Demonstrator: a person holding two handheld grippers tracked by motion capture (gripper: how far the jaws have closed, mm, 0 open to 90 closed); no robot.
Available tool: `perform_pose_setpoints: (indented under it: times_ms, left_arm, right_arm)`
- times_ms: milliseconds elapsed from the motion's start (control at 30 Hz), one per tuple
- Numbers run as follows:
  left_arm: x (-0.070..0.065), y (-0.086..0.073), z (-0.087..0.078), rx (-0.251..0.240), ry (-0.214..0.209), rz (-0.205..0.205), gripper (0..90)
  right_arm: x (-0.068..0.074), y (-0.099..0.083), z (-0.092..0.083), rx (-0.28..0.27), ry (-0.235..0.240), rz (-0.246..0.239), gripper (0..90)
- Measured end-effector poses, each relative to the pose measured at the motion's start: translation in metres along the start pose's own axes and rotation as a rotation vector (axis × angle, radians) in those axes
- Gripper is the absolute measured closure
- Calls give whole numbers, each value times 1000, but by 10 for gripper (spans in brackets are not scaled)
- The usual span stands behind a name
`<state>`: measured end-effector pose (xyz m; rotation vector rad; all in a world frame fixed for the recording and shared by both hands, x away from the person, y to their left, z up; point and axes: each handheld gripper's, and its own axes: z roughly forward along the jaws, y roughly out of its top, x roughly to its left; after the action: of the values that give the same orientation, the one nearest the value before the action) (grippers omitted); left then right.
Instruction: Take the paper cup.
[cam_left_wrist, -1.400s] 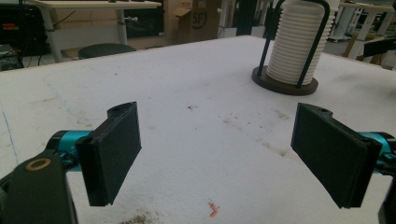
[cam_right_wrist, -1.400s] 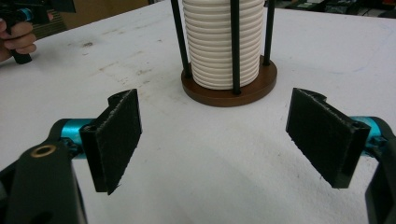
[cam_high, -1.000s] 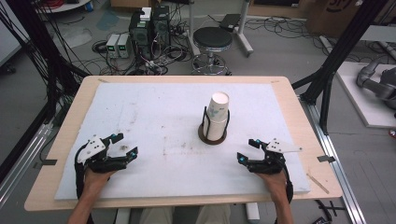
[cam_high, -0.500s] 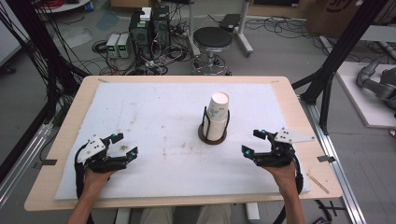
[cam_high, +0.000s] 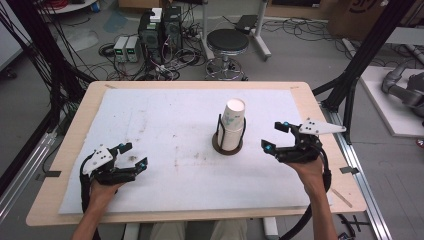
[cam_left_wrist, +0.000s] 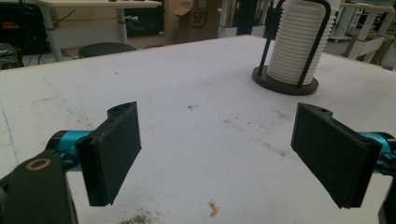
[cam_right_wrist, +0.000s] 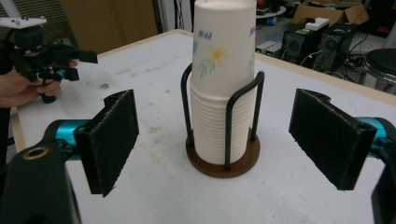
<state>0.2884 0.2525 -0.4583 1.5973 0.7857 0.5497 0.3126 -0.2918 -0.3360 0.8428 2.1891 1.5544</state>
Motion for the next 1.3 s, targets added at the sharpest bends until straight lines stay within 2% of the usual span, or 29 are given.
perform_pose_setpoints:
  times_ms: [67,100,200,233,600,967,1033,1067,1100,1300]
  left_arm:
    - [0,0,0,0,-1,-1,158]
    - [0,0,0,1,-1,0,159]
    - [0,0,0,0,1,-1,158]
    - [0,0,0,0,3,0,157]
    - [0,0,0,6,5,6,157]
    - [-1,0,1,13,4,5,158]
    - [-1,0,1,13,3,5,157]
    - [-1,0,1,13,3,5,157]
    - [-1,0,1,13,3,5,157]
    - [-1,0,1,13,3,6,157]
  right_arm:
    - [0,5,0,3,3,-5,148]
    - [-1,14,0,8,2,-21,148]
    - [-1,23,1,13,4,-33,148]
    - [-1,31,3,20,9,-48,148]
    - [-7,56,14,74,24,-67,146]
    - [-20,95,42,232,61,-106,142]
    - [-21,98,45,244,62,-112,141]
    - [-22,103,51,280,67,-120,140]
    - [-22,103,51,280,67,-120,140]
    - [-25,115,67,362,84,-150,140]
